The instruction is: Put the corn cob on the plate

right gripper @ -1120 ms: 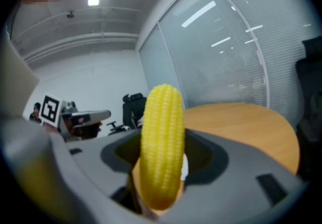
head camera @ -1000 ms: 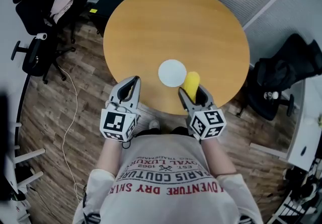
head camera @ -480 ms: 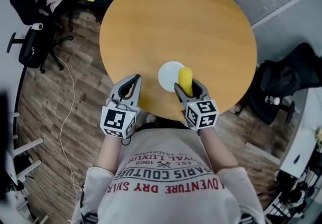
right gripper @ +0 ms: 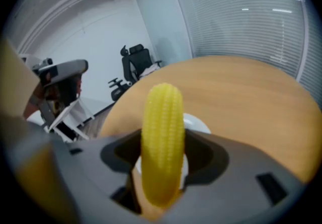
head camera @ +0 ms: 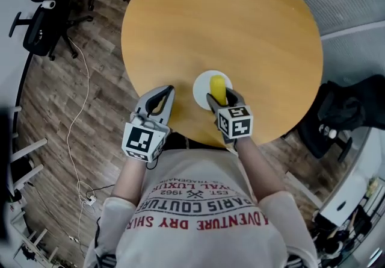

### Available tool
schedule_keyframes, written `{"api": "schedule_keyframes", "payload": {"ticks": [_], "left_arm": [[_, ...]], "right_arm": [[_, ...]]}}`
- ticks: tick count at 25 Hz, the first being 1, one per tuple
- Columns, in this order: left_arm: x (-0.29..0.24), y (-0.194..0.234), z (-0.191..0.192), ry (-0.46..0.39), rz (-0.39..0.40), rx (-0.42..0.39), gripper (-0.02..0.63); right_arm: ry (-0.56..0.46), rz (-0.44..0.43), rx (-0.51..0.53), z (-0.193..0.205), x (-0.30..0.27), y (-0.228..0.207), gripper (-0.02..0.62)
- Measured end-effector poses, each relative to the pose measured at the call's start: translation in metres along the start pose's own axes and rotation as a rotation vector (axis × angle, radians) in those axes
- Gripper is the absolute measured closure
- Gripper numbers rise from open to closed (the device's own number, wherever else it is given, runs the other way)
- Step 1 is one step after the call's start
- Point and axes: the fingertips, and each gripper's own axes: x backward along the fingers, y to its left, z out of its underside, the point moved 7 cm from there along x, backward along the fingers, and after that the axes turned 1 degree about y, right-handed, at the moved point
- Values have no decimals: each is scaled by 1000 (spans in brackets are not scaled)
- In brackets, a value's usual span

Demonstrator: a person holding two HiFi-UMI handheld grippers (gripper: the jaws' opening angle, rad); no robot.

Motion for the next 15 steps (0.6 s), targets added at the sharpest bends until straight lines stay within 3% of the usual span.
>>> {"api": "schedule_keyframes", "payload": {"ticks": [6,15], "left_arm": [[-5,3,4,16,-13,22,574],[-4,11,10,30,-49,23,574]], "right_arm": [[83,-7,21,4,-23,-8,327],[125,6,24,5,-40,-9,327]]}}
